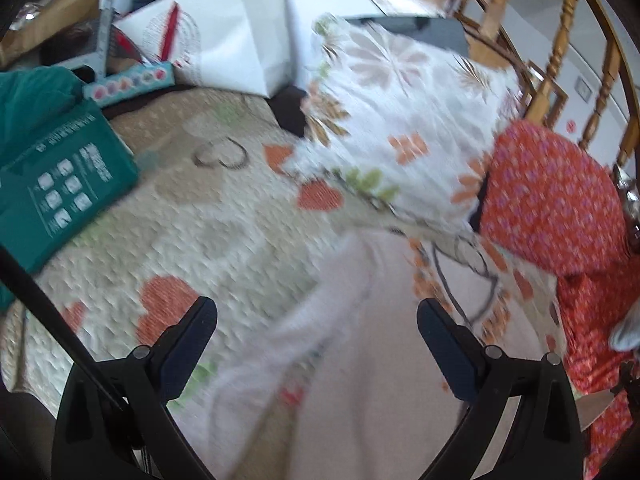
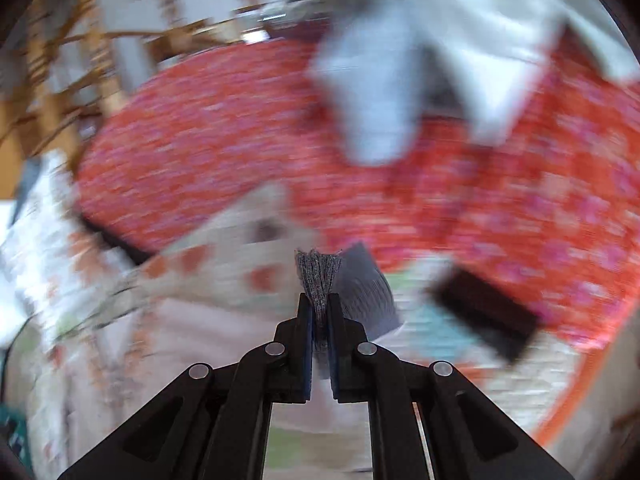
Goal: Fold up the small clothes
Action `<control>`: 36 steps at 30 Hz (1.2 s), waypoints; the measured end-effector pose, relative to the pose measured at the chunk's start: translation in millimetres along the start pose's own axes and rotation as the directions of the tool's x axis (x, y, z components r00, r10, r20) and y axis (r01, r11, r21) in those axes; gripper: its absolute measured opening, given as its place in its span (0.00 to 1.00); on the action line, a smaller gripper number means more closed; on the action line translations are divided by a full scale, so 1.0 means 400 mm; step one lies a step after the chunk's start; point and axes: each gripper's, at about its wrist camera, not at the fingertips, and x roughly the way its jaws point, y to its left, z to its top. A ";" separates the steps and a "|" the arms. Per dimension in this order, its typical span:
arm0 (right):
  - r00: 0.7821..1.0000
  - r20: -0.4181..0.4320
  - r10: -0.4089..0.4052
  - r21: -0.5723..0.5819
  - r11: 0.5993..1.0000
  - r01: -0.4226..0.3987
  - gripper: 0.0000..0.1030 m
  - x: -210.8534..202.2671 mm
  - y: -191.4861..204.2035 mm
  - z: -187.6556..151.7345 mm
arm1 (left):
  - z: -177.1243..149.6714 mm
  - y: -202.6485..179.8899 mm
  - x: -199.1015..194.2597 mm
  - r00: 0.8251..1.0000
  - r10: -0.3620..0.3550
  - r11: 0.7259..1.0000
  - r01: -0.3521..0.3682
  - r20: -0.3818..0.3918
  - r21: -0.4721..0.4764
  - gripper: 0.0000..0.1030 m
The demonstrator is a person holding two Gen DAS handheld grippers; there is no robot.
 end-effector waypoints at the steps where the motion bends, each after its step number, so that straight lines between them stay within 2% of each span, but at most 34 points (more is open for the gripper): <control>1: 0.998 -0.025 0.057 -0.030 0.998 -0.057 0.06 0.029 0.078 0.000 | 0.010 0.024 -0.004 0.999 0.024 1.000 -0.023 0.026 -0.015 0.97; 3: 0.985 -0.089 0.147 -0.085 0.984 -0.155 0.06 0.078 0.238 -0.031 | 0.019 0.086 -0.005 0.994 0.083 0.994 -0.078 0.067 -0.071 0.97; 5: 0.956 -0.168 0.240 -0.131 0.956 -0.263 0.06 0.147 0.413 -0.074 | 0.024 0.133 0.013 0.994 0.107 0.988 -0.103 0.031 -0.113 0.97; 6: 0.939 -0.205 0.276 -0.155 0.938 -0.309 0.06 0.182 0.492 -0.094 | 0.027 0.160 0.023 0.995 0.096 0.986 -0.095 -0.001 -0.135 0.97; 9: 0.890 -0.301 0.343 -0.215 0.885 -0.414 0.06 0.253 0.673 -0.185 | 0.037 0.217 0.017 0.994 0.110 0.978 -0.109 0.000 -0.178 0.97; 12: 0.839 -0.409 0.360 -0.245 0.842 -0.481 0.06 0.352 0.843 -0.286 | 0.045 0.261 0.008 0.990 0.141 0.968 -0.135 0.013 -0.209 0.97; 15: 0.807 -0.480 0.345 -0.271 0.816 -0.510 0.06 0.411 0.939 -0.393 | 0.049 0.289 0.019 0.990 0.143 0.962 -0.140 -0.006 -0.236 0.97; 18: 0.798 -0.523 0.298 -0.303 0.811 -0.501 0.06 0.464 1.003 -0.475 | 0.051 0.297 0.033 0.991 0.131 0.960 -0.133 -0.027 -0.245 0.97; 21: 0.793 -0.553 0.257 -0.325 0.809 -0.489 0.08 0.502 1.022 -0.519 | 0.055 0.297 0.036 0.990 0.136 0.960 -0.139 -0.026 -0.244 0.97; 22: 0.790 -0.563 0.243 -0.339 0.804 -0.488 0.11 0.509 1.030 -0.535 | 0.057 0.299 0.035 0.990 0.139 0.959 -0.141 -0.025 -0.245 0.97; 25: 0.758 -0.597 0.261 -0.360 0.757 -0.545 0.18 0.479 1.046 -0.562 | 0.063 0.323 0.032 0.988 0.154 0.952 -0.155 -0.025 -0.265 0.97; 26: 0.727 -0.619 0.299 -0.336 0.735 -0.588 0.20 0.458 1.045 -0.561 | 0.065 0.336 0.028 0.986 0.164 0.947 -0.164 -0.024 -0.277 0.98; 27: 0.678 -0.650 0.345 -0.293 0.709 -0.641 0.21 0.435 1.046 -0.561 | 0.067 0.356 0.023 0.983 0.183 0.937 -0.181 -0.023 -0.298 0.98; 29: 0.641 -0.671 0.374 -0.289 0.664 -0.690 0.21 0.378 1.054 -0.571 | 0.071 0.403 0.010 0.975 0.220 0.913 -0.213 -0.020 -0.347 0.98; 31: 0.592 -0.703 0.395 -0.299 0.591 -0.749 0.23 0.309 1.060 -0.601 | 0.071 0.445 -0.009 0.966 0.256 0.888 -0.241 -0.013 -0.391 0.97; 32: 0.560 -0.726 0.399 -0.302 0.547 -0.781 0.25 0.271 1.060 -0.628 | 0.070 0.465 -0.020 0.960 0.279 0.874 -0.257 -0.008 -0.412 0.97; 33: 0.524 -0.751 0.402 -0.303 0.495 -0.814 0.33 0.226 1.060 -0.661 | 0.070 0.482 -0.029 0.954 0.300 0.863 -0.272 -0.001 -0.425 0.97; 34: 0.500 -0.768 0.400 -0.304 0.461 -0.834 0.43 0.198 1.062 -0.687 | 0.069 0.499 -0.039 0.947 0.323 0.851 -0.288 0.004 -0.439 0.98; 36: 0.455 -0.800 0.392 -0.303 0.390 -0.869 0.49 0.134 1.049 -0.749 | 0.068 0.530 -0.055 0.933 0.359 0.831 -0.317 0.007 -0.458 0.97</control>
